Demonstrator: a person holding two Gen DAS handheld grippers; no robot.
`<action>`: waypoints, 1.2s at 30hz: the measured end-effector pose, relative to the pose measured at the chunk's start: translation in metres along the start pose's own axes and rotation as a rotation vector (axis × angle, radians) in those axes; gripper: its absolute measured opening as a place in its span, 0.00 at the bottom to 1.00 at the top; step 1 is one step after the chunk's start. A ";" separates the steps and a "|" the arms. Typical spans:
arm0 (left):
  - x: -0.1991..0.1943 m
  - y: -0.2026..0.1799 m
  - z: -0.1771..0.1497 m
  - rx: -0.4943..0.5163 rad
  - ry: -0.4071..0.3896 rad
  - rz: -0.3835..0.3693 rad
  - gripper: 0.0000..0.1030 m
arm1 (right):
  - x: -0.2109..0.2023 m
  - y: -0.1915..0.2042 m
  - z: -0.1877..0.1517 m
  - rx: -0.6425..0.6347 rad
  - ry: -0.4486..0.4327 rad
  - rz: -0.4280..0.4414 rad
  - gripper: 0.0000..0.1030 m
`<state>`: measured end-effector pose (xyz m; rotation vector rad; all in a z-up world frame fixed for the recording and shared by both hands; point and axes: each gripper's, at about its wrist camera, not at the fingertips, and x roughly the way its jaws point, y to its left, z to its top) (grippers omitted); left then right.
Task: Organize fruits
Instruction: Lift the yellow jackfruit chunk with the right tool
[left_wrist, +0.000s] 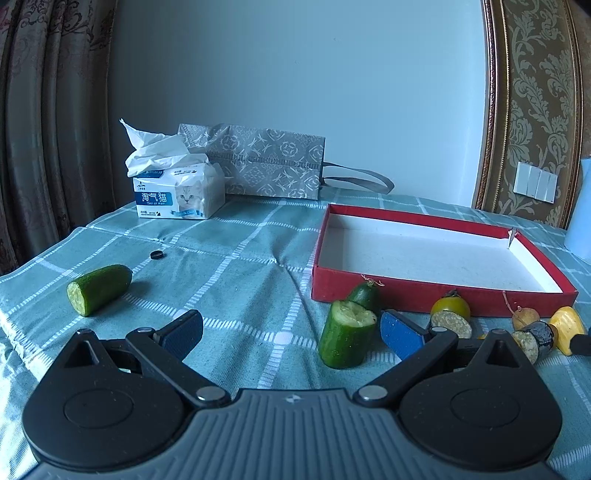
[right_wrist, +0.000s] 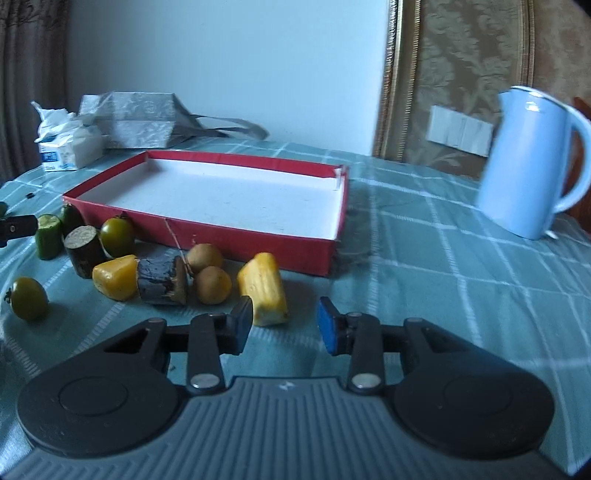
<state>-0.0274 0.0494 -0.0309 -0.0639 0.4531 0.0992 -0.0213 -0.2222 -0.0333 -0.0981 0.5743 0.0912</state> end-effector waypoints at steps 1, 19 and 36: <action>0.000 0.000 0.000 -0.001 0.002 -0.001 1.00 | 0.004 -0.001 0.001 -0.008 0.004 0.005 0.34; -0.004 -0.007 -0.001 0.036 -0.014 -0.023 1.00 | 0.017 -0.002 0.010 -0.009 0.011 0.082 0.25; -0.001 -0.007 -0.003 0.032 0.028 -0.018 1.00 | -0.028 -0.028 -0.005 0.140 -0.142 0.054 0.25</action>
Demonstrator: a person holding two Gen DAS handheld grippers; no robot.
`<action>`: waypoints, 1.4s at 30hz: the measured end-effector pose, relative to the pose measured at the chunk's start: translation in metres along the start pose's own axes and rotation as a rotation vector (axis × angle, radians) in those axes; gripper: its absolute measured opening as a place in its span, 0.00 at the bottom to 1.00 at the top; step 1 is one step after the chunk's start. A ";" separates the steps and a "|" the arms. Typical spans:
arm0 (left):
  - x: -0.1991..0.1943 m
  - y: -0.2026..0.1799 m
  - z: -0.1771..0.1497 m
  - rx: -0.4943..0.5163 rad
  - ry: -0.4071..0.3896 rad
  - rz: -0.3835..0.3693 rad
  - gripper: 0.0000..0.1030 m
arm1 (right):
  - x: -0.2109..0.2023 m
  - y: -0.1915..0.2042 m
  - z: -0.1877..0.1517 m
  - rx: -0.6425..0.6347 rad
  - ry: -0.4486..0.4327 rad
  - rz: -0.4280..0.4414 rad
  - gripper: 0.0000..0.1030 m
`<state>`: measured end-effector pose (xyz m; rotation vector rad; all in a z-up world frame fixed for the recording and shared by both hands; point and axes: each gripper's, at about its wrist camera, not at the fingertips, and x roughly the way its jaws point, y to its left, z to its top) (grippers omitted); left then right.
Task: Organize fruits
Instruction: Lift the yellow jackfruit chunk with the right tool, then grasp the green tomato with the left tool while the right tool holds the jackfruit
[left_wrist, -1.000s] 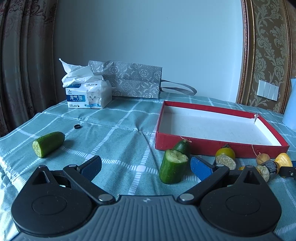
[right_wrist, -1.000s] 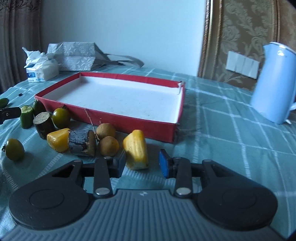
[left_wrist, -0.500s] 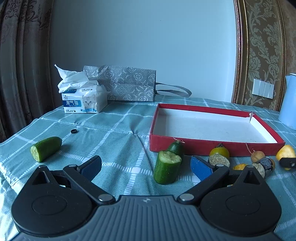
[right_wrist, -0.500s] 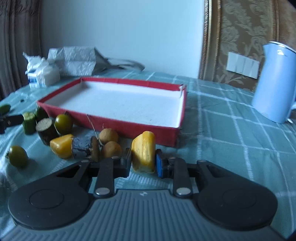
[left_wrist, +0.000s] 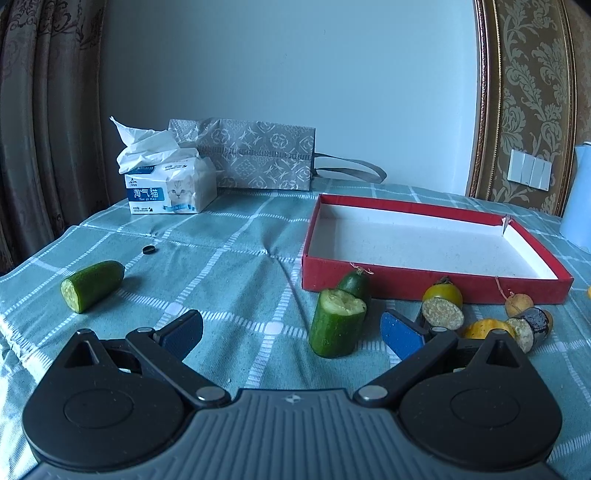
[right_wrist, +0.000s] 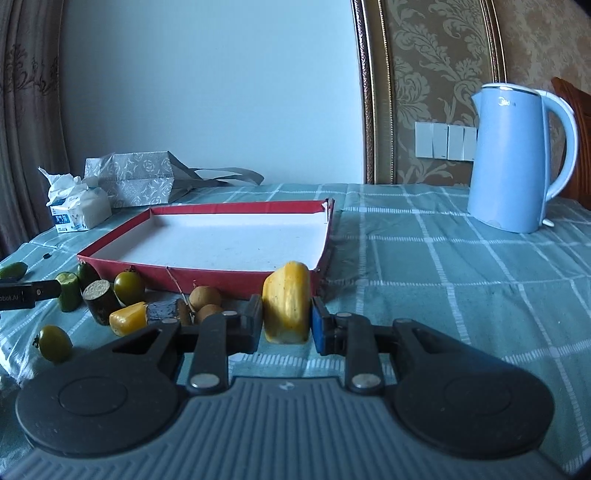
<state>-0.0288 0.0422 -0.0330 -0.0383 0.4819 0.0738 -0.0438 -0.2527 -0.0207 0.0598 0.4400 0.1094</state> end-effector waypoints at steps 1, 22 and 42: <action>-0.001 -0.001 -0.001 0.002 0.009 -0.006 1.00 | 0.000 0.000 -0.001 0.000 -0.001 0.000 0.25; -0.038 -0.024 -0.016 0.111 0.026 -0.193 0.96 | -0.009 -0.006 0.002 0.045 -0.047 0.047 0.25; -0.045 -0.069 -0.030 0.268 0.049 -0.364 0.95 | -0.004 -0.008 0.001 0.060 -0.014 0.074 0.26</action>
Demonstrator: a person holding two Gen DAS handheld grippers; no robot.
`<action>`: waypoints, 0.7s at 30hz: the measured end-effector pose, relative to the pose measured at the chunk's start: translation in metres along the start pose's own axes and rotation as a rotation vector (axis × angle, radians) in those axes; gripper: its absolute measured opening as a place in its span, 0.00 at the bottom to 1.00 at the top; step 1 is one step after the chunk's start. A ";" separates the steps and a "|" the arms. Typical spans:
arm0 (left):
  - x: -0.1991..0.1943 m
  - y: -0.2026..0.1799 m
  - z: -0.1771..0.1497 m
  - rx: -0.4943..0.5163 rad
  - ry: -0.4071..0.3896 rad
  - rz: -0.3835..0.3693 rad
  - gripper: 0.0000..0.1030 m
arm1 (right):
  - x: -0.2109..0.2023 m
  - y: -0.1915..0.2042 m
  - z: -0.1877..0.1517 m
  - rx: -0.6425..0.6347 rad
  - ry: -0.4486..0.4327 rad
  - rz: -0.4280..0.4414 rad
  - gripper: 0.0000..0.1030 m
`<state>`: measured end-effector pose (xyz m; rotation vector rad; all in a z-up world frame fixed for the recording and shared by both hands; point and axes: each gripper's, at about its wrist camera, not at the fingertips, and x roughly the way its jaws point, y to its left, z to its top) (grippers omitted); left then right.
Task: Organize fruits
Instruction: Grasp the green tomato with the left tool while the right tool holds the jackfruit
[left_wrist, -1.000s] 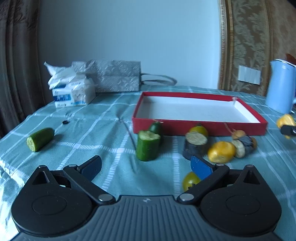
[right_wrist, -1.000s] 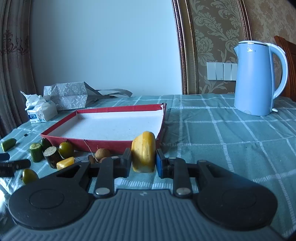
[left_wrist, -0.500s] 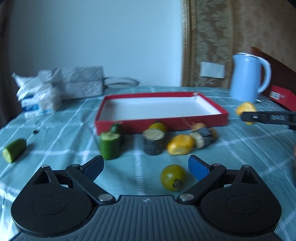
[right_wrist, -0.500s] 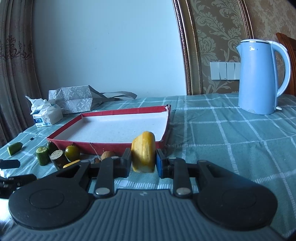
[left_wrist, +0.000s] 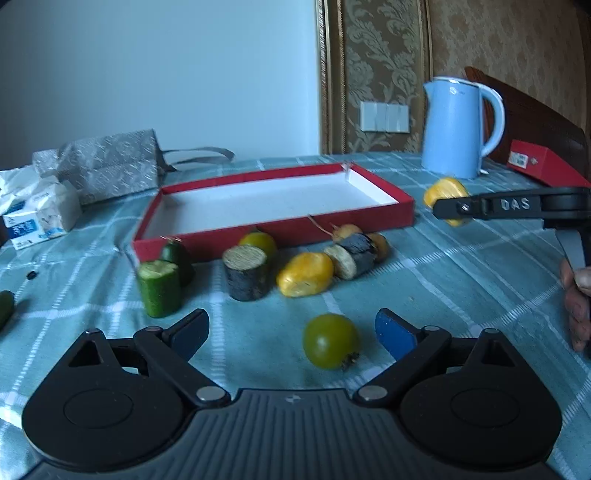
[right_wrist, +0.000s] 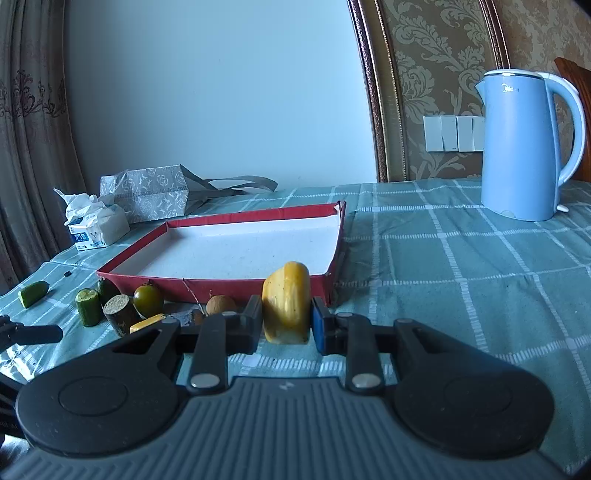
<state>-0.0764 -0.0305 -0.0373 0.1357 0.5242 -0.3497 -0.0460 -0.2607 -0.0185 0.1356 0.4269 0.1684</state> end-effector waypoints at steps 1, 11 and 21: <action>0.000 -0.002 0.000 0.005 0.003 -0.007 0.95 | 0.000 0.000 0.000 0.000 0.001 -0.001 0.26; 0.006 -0.033 0.001 0.044 0.041 -0.062 0.79 | 0.000 -0.002 0.000 0.009 -0.005 -0.012 0.26; 0.013 -0.022 0.000 -0.034 0.088 -0.033 0.58 | 0.001 -0.001 0.000 0.009 0.000 -0.004 0.26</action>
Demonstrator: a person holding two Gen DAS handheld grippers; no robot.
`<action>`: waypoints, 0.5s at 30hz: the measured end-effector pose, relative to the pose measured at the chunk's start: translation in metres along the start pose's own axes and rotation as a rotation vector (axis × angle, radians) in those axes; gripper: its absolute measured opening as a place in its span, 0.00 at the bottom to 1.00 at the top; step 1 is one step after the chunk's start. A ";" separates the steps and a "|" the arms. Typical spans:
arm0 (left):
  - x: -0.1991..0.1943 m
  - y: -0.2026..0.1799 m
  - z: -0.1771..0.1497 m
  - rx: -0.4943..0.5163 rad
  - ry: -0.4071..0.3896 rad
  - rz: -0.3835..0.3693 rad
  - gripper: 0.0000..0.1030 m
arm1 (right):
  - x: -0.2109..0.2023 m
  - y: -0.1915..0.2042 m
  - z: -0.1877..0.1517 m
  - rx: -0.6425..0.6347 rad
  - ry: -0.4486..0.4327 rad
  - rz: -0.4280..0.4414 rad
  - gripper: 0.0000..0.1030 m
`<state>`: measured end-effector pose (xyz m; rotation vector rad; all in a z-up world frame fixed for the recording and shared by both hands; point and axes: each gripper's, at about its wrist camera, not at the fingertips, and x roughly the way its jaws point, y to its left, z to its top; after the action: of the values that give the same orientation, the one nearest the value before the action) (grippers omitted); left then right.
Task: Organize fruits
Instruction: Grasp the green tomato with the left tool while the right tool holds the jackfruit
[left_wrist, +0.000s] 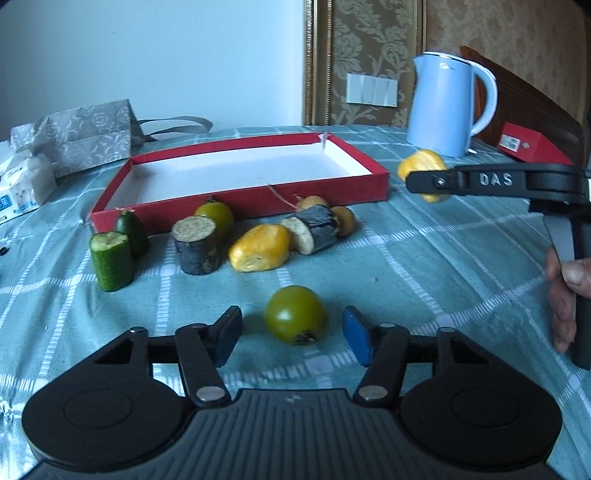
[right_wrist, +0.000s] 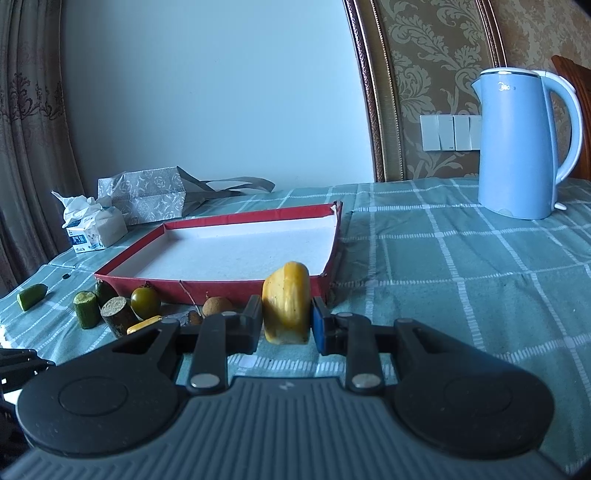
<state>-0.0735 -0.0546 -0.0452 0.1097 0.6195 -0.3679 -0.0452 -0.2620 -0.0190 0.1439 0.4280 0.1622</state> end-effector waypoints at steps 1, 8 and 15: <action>0.000 0.000 0.000 0.000 -0.001 0.004 0.57 | 0.000 0.000 0.000 0.000 0.002 0.001 0.26; 0.000 0.005 0.002 -0.009 -0.004 0.038 0.33 | 0.002 -0.001 0.000 0.002 0.008 0.001 0.26; 0.000 0.007 0.004 -0.032 0.001 0.058 0.33 | 0.001 -0.001 0.000 0.007 -0.001 0.002 0.26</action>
<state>-0.0692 -0.0490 -0.0422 0.0968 0.6215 -0.3012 -0.0447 -0.2627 -0.0195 0.1510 0.4276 0.1624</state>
